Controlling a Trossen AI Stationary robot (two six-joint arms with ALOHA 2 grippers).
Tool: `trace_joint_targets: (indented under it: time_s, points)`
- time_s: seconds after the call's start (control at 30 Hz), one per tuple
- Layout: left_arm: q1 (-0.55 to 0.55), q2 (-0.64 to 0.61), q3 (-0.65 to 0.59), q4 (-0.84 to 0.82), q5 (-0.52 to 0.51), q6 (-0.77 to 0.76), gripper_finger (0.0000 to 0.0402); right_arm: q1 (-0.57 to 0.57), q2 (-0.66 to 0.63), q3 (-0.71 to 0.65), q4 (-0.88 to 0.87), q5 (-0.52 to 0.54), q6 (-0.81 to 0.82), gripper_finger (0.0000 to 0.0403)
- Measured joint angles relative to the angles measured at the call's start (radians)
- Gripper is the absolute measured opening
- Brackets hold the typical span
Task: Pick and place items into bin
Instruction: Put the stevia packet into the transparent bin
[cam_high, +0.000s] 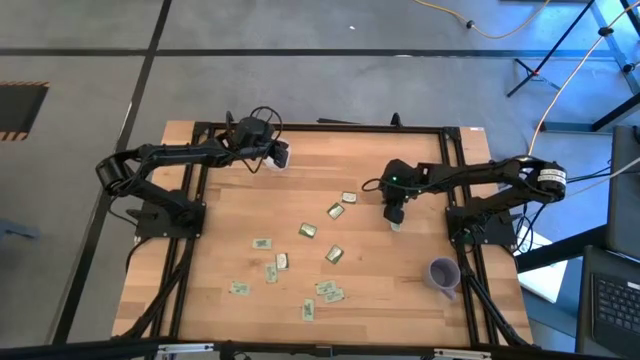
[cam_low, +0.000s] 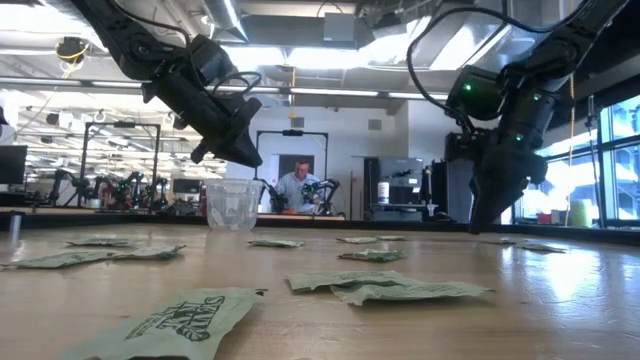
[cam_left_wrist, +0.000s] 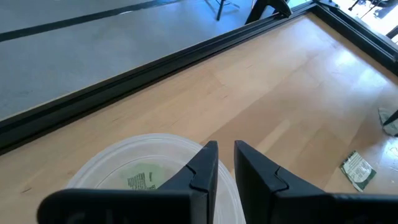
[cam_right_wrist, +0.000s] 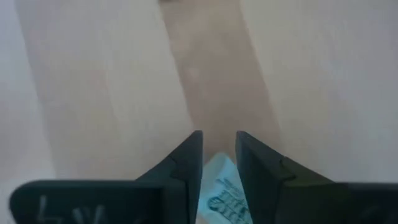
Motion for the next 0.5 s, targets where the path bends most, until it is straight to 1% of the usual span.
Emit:
trace_joint_targets:
  time_s: [0.23, 0.43, 0.5]
  points:
    - [0.000, 0.000, 0.000, 0.000, 0.000, 0.000, 0.0049, 0.000, -0.001, 0.018, -0.091, 0.010, 0.004, 0.0127]
    - [0.000, 0.000, 0.000, 0.000, 0.000, 0.000, 0.0049, 0.000, -0.003, -0.007, -0.104, 0.015, -0.020, 0.0130]
    - [0.000, 0.000, 0.000, 0.000, 0.000, 0.000, 0.0049, 0.001, -0.003, -0.012, -0.096, 0.038, -0.016, 0.0130]
